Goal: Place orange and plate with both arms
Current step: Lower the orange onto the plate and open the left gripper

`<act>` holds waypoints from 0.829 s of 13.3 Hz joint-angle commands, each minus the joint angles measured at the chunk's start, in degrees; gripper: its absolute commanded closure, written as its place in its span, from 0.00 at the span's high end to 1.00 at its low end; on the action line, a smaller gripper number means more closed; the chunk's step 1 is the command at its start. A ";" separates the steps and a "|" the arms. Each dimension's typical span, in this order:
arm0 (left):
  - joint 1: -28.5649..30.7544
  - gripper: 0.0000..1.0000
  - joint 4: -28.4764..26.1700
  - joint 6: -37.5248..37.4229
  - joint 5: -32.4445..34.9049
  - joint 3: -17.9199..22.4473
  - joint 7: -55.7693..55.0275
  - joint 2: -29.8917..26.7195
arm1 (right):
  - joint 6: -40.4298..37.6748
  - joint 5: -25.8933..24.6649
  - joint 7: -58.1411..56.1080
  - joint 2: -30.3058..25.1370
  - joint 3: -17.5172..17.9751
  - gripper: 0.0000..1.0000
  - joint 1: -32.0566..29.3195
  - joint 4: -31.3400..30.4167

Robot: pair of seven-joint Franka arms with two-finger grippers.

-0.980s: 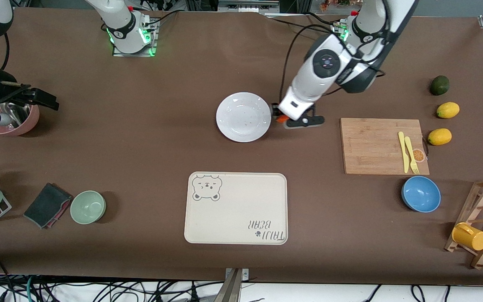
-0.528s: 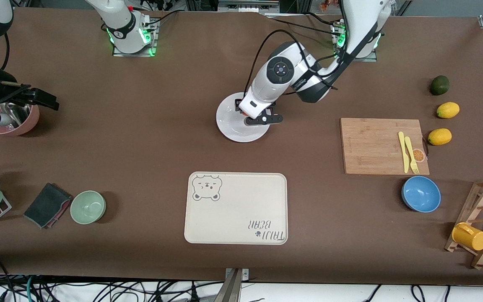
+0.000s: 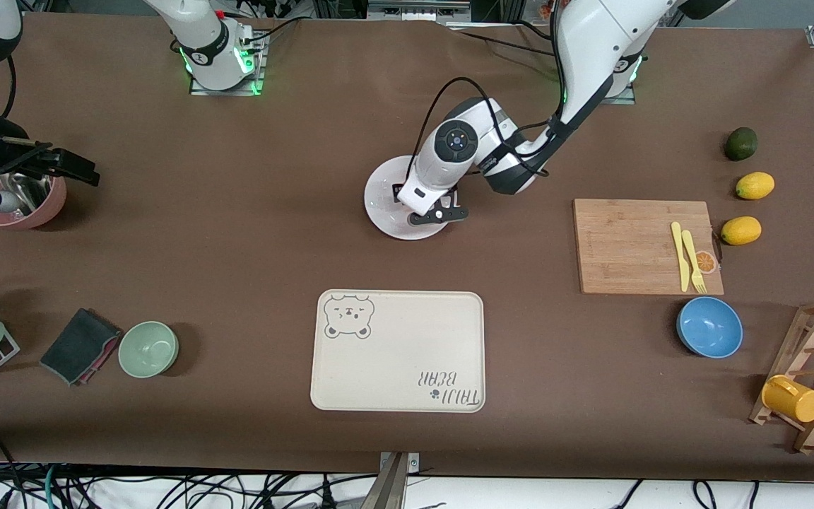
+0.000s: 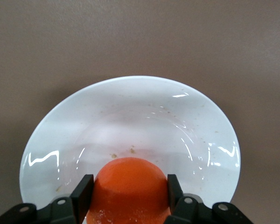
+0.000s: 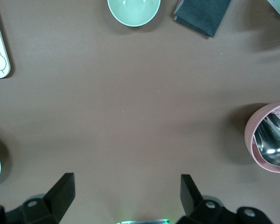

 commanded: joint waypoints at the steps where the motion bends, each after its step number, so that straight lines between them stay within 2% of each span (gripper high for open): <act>1: -1.30 1.00 1.81 0.08 1.90 0.73 -2.78 1.10 | -0.58 0.75 0.53 -0.20 0.22 1.00 -0.22 0.19; 3: -1.48 1.00 1.73 -0.01 2.08 0.81 -2.88 1.10 | -0.58 0.75 0.53 -0.20 0.22 1.00 -0.22 0.11; 6: 1.23 1.00 1.90 -0.71 2.25 0.81 -2.35 -0.47 | -0.58 0.75 0.53 -0.20 0.22 1.00 -0.22 0.10; 9: 8.86 1.00 1.90 -4.21 2.34 0.64 1.76 -5.99 | -0.58 0.84 0.62 -0.20 0.22 1.00 -0.22 0.11; 11: 16.76 1.00 1.90 -7.46 2.17 0.29 11.66 -11.52 | -0.58 0.84 0.62 -0.11 0.22 1.00 -0.22 0.19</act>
